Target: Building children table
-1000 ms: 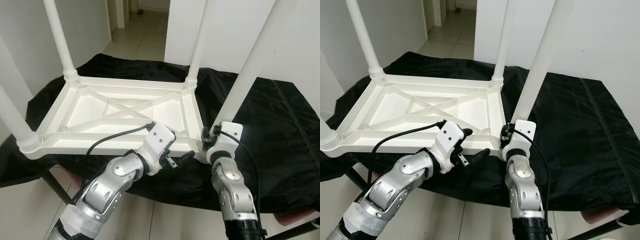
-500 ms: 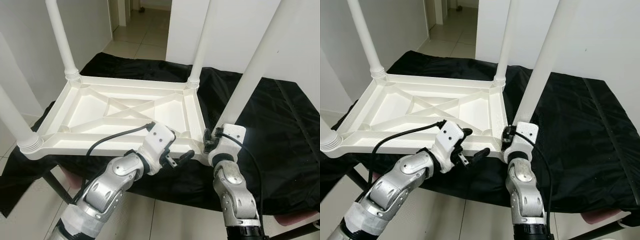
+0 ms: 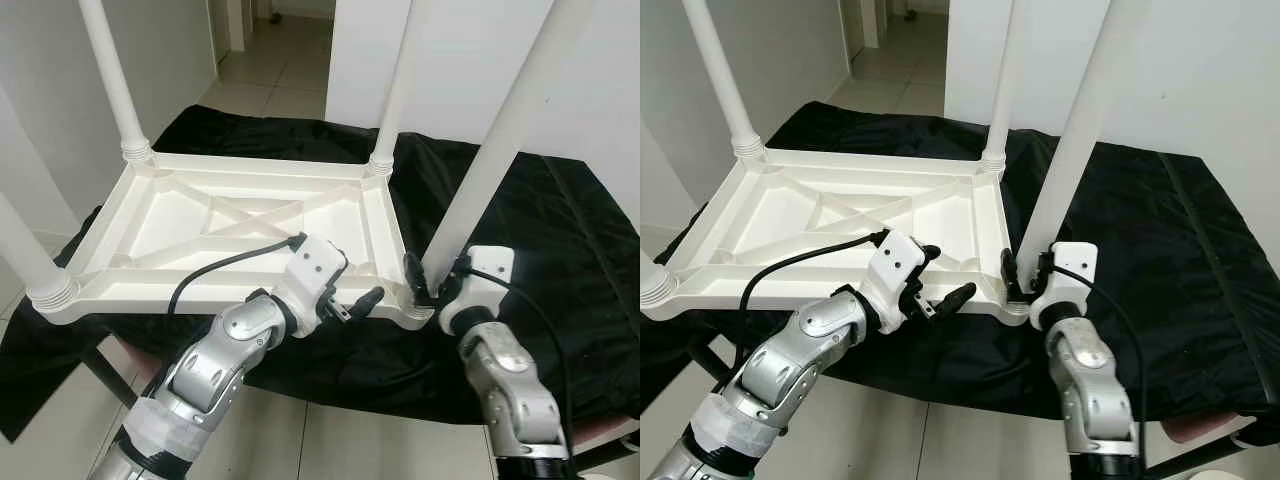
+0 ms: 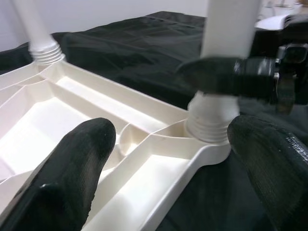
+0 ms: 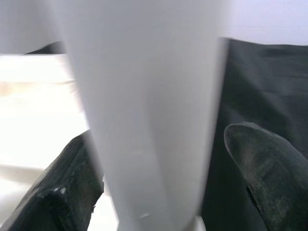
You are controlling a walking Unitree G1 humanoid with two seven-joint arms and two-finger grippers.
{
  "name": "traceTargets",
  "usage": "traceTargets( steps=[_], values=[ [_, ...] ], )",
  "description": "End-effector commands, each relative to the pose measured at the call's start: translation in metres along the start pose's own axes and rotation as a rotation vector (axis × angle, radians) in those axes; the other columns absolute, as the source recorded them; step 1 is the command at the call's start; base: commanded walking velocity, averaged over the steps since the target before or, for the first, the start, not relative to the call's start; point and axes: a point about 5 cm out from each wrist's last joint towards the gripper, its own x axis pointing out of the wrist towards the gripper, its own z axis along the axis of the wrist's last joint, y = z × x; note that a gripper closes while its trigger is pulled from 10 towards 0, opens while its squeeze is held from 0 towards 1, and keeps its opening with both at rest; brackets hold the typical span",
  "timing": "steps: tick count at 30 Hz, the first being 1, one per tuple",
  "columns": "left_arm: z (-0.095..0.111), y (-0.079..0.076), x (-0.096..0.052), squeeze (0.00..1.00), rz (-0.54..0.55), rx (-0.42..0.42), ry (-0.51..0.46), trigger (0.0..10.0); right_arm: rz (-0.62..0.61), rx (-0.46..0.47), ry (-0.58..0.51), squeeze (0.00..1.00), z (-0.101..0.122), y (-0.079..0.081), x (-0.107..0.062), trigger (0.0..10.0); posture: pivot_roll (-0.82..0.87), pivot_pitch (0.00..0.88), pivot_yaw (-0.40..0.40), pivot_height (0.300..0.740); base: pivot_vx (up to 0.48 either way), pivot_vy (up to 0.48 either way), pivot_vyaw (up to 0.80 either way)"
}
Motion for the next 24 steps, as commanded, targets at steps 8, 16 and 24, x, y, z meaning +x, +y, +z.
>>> traceTargets(
  steps=[8, 16, 24],
  values=[
    [-0.003, -0.007, 0.001, 0.00, -0.100, 0.025, 0.020, 10.0, 0.297, -0.137, 0.036, 0.00, -0.003, -0.009, 0.014, 10.0, -0.08, 0.000, -0.032, 0.740, 0.000, 0.000, 0.00],
    [-0.002, -0.006, 0.001, 0.00, -0.111, 0.042, 0.024, 10.0, 0.419, -0.179, 0.099, 0.00, -0.014, -0.017, 0.026, 3.8, -0.06, 0.000, -0.025, 0.740, 0.000, 0.000, 0.00],
    [-0.001, -0.005, 0.001, 0.00, -0.106, 0.049, 0.022, 10.0, 0.429, -0.178, 0.119, 0.00, -0.022, -0.026, 0.026, 0.0, -0.06, 0.000, -0.024, 0.740, 0.000, 0.000, 0.00]
  ],
)
